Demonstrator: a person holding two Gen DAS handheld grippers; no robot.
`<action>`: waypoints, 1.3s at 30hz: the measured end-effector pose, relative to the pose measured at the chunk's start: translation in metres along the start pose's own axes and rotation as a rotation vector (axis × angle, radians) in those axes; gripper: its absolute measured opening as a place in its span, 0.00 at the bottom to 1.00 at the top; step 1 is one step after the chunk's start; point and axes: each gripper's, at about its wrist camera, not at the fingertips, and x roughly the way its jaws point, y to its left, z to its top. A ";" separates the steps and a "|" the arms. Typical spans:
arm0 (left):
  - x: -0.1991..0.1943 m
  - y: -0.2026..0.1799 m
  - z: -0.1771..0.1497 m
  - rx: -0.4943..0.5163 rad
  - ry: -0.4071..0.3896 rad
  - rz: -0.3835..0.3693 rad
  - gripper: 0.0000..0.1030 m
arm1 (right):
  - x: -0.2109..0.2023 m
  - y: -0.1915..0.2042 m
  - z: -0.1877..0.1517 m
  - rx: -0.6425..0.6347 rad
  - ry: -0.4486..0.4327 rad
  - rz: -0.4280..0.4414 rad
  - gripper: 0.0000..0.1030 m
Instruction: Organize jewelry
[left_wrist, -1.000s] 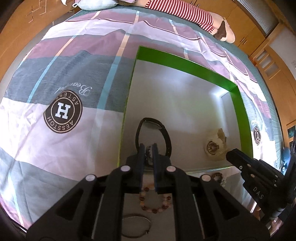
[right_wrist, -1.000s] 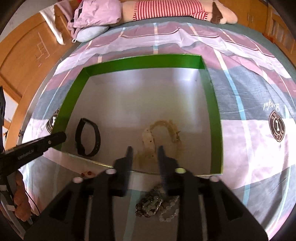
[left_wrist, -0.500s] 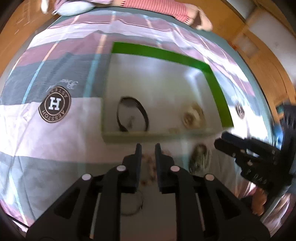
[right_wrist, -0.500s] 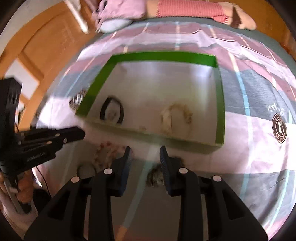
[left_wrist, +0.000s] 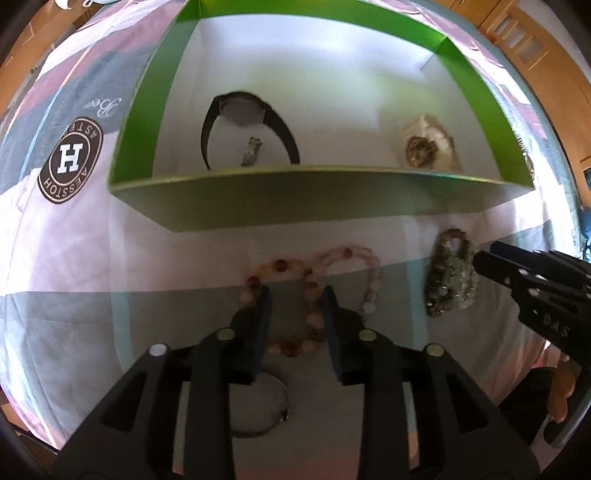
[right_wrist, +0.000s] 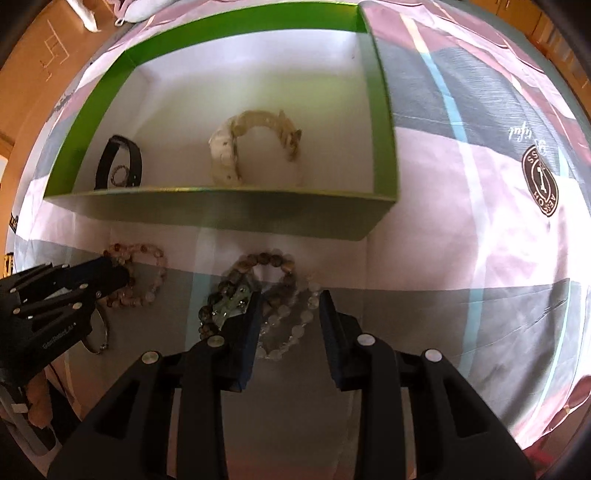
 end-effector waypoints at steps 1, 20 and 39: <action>0.001 0.000 0.000 -0.002 -0.002 0.003 0.28 | 0.001 0.001 0.000 0.002 0.002 0.000 0.31; -0.010 0.008 -0.010 0.011 0.039 0.044 0.28 | 0.004 0.028 -0.004 -0.016 0.003 0.149 0.22; -0.018 0.018 -0.003 -0.016 0.024 0.066 0.55 | -0.030 0.051 -0.003 -0.109 -0.109 0.324 0.03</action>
